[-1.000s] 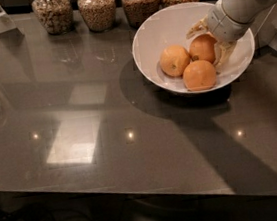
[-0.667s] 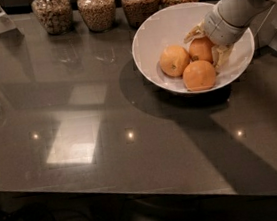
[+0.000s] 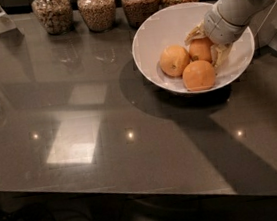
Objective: Pick orange from white bowl
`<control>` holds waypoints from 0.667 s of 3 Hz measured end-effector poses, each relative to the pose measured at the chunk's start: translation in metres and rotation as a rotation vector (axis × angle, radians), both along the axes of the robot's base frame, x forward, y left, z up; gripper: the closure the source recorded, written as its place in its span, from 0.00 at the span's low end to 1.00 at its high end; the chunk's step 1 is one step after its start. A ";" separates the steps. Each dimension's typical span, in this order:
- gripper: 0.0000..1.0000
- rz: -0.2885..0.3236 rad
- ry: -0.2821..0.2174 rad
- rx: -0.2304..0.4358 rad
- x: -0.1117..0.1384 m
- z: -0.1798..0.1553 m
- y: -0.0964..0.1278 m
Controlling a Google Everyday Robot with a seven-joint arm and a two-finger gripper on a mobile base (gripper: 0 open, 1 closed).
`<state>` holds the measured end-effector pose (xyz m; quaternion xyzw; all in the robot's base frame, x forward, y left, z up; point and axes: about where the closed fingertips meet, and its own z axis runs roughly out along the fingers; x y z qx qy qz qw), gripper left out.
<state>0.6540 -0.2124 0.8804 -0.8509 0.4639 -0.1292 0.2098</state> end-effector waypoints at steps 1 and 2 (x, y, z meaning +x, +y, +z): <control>0.99 -0.016 -0.014 0.007 0.002 0.009 -0.004; 1.00 -0.023 -0.052 0.019 0.002 0.036 -0.011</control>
Offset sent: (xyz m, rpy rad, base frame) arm 0.0004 -0.0218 0.0751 0.0326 -0.1094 -0.0367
